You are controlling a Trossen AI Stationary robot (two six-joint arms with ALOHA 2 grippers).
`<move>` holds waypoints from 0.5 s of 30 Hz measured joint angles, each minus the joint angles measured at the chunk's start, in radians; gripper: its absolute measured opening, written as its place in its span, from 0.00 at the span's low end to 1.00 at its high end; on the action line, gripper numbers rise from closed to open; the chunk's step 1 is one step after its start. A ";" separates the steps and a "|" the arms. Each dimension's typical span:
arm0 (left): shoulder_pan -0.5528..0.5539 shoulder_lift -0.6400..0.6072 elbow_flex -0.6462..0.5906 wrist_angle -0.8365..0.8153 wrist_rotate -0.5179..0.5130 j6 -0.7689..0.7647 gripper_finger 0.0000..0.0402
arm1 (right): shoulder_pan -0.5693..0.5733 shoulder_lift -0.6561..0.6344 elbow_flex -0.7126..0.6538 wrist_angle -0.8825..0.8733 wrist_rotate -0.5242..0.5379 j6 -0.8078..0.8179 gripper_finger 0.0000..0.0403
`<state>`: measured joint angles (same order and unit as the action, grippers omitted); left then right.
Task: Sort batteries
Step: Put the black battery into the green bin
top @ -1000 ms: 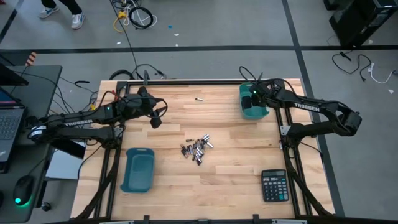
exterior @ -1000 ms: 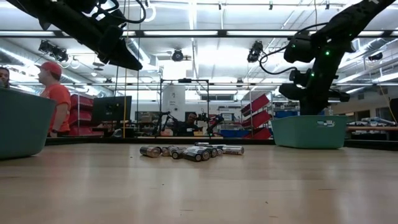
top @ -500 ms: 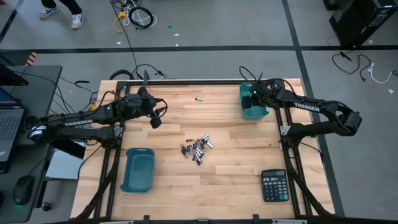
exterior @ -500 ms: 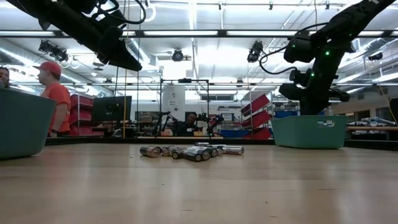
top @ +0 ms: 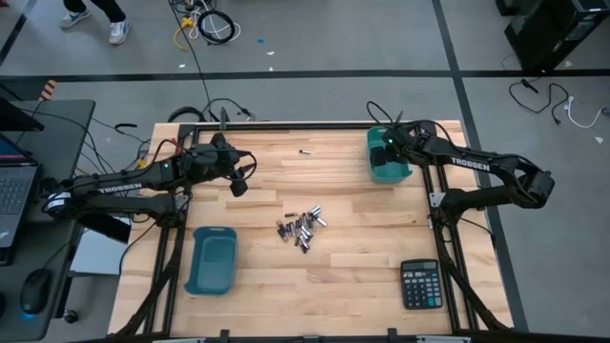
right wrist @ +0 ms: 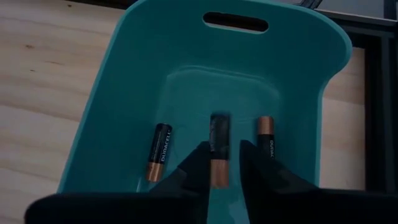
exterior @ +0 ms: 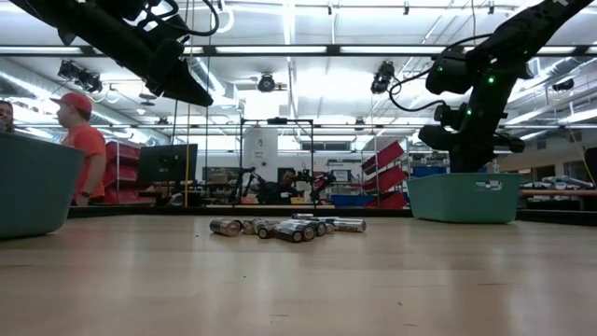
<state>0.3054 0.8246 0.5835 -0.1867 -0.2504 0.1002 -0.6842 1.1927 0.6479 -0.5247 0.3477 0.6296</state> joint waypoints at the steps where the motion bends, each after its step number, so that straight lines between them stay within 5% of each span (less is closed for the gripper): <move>1: 0.000 0.000 0.000 0.000 0.000 0.000 0.45 | 0.000 0.000 0.000 0.000 0.000 0.000 0.19; 15: 0.000 0.000 0.000 -0.019 0.000 -0.005 0.45 | 0.010 -0.017 0.014 0.011 0.000 -0.017 0.20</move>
<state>0.3055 0.8246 0.5835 -0.2061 -0.2504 0.0948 -0.6740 1.1761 0.6618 -0.5138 0.3477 0.6128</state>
